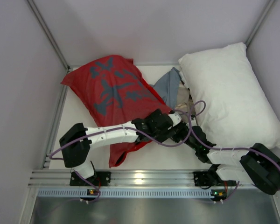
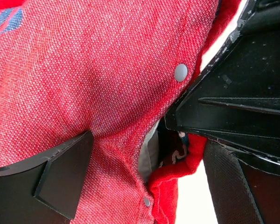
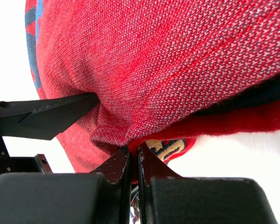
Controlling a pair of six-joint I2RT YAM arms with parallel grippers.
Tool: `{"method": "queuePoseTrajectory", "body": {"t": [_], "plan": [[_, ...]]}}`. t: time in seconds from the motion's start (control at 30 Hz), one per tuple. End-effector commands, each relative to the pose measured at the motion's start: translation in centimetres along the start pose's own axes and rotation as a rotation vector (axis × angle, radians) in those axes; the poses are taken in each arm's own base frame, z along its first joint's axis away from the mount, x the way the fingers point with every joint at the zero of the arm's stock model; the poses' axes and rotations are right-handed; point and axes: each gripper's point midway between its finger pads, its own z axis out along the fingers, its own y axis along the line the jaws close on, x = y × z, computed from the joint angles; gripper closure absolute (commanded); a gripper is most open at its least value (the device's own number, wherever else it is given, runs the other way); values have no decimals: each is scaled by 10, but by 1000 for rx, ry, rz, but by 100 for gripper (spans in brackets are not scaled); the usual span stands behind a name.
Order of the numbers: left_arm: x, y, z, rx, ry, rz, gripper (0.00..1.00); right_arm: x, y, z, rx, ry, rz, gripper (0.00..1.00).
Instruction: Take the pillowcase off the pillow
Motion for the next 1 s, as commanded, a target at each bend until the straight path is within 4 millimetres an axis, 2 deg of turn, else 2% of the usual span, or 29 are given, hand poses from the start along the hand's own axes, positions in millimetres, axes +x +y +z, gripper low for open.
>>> {"method": "queuePoseTrajectory", "body": {"t": [0.0, 0.13, 0.4, 0.67, 0.97], "plan": [[-12, 15, -11, -30, -66, -32, 2, 7, 2, -3, -21, 25, -32, 100], [-15, 20, -21, -32, -82, -44, 2, 11, -3, -4, -18, 37, -33, 100], [-20, 20, -18, -37, -63, -35, 5, 12, -7, -6, -10, 40, -43, 100], [-27, 25, -35, -26, -94, -56, 5, 13, -13, -5, 4, 39, -53, 100], [-26, 25, -35, -30, -87, -59, 5, 15, -16, -4, 6, 45, -48, 100]]}}
